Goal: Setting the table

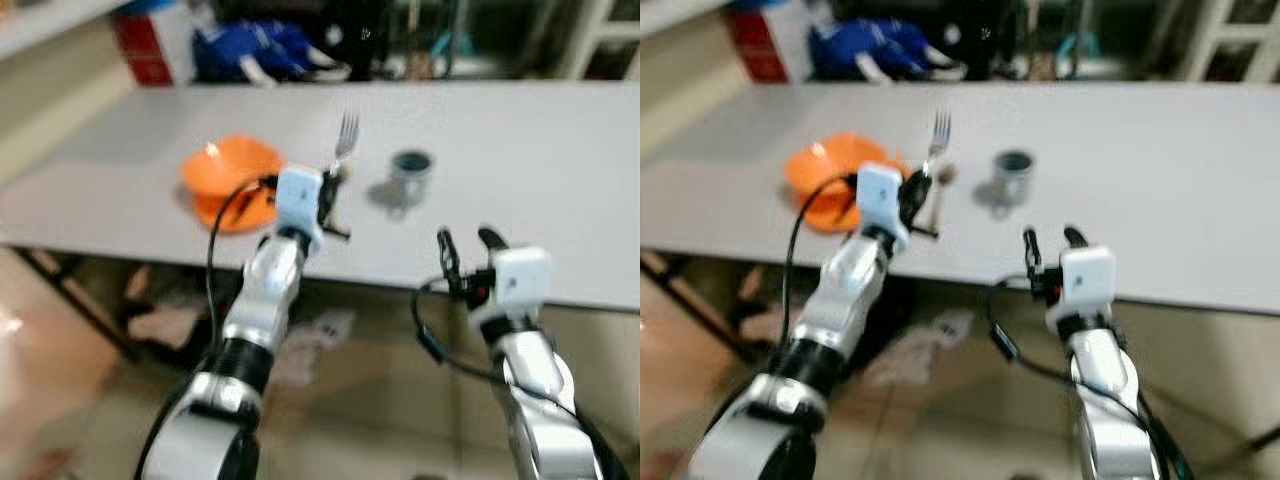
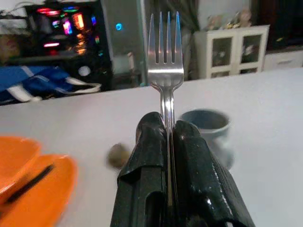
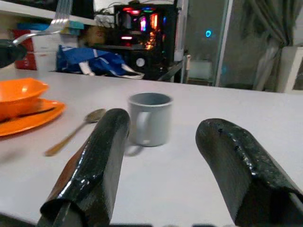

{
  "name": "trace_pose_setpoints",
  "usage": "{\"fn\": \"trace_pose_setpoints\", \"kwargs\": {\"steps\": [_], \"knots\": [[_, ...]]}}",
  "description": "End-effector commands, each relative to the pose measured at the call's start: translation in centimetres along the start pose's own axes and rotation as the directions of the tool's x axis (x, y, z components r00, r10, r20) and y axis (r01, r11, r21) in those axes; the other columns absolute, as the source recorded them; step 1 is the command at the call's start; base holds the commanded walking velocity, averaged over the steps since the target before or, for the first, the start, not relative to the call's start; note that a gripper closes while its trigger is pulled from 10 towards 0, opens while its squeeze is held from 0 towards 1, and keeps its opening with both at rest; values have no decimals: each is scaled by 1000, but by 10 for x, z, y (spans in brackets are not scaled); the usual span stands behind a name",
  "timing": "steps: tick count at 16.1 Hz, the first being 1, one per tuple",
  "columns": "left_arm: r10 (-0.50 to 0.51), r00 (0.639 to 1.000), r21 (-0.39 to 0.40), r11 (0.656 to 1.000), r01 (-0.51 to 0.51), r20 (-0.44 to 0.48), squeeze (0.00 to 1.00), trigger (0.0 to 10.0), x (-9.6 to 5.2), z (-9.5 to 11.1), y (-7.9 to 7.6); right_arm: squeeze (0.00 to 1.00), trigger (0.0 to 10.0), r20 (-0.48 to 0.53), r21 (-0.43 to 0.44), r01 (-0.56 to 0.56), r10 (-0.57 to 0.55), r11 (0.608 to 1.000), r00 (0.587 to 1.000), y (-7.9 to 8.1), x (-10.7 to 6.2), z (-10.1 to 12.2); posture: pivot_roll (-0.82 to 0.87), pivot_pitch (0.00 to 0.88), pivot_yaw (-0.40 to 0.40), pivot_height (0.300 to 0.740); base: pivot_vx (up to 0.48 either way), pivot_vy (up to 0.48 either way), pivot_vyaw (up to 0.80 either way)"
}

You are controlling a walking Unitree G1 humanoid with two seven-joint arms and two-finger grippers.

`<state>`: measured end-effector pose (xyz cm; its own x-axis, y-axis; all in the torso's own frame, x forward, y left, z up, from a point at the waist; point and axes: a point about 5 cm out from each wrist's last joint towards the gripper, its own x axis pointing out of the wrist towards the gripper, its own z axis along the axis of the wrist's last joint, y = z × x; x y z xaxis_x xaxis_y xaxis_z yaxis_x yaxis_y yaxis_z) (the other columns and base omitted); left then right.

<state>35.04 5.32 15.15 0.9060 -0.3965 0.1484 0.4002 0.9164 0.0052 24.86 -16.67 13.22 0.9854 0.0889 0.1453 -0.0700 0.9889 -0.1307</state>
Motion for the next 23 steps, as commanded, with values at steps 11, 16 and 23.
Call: {"fn": "trace_pose_setpoints", "kwargs": {"steps": [11,16,23], "knots": [[5,1000,-7,1000,-5,20,0,10000,7,8,-7,0,10000,-10,3,0,0,1000,1000,2,-3,0,-92,0,136,740,241,0,0],[-30,994,-81,996,22,-102,0,10000,32,8,-35,0,10000,-11,-3,-7,6,1000,1000,3,-6,2,-115,0,136,740,0,0,0],[-171,961,-192,973,130,-218,0,10000,40,-3,-78,0,10000,-50,-6,20,-20,1000,999,4,-31,5,-191,0,171,740,0,0,0]]}}
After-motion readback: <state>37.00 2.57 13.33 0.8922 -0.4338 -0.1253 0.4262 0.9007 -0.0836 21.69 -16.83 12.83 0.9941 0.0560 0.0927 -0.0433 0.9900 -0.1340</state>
